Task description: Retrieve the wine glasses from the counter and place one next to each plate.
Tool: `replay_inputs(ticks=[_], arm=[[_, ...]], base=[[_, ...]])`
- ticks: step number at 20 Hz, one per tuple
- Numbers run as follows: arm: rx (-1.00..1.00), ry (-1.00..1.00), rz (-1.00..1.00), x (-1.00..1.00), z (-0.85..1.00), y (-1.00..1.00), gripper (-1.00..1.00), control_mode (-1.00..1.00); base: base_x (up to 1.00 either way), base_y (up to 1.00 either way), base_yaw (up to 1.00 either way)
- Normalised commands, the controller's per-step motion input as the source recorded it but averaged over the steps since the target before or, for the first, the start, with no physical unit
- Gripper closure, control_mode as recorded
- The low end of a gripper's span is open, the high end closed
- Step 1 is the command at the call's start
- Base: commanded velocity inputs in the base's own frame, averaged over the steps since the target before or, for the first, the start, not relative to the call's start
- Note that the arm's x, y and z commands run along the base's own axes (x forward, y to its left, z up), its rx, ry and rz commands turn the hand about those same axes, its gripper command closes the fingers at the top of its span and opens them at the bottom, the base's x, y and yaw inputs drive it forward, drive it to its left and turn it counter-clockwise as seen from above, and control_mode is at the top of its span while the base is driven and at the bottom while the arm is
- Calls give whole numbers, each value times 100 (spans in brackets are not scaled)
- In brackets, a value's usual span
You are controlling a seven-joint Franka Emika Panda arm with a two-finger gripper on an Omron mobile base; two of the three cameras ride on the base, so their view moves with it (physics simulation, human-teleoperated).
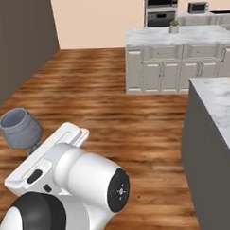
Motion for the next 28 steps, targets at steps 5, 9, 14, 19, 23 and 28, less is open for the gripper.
replay_inputs(ticks=[5,9,14,19,23,28], arm=[[0,0,0,0,0,0,100,100],[0,0,0,0,0,0,100,100],[0,0,0,0,0,0,100,100],[0,0,0,0,0,0,100,100],[0,0,0,0,0,0,100,100],[0,0,0,0,0,0,100,100]], base=[[-100,-63,11],[-99,-100,0],[-28,-100,-2],[-22,-100,0],[-41,-100,0],[-45,-100,0]])
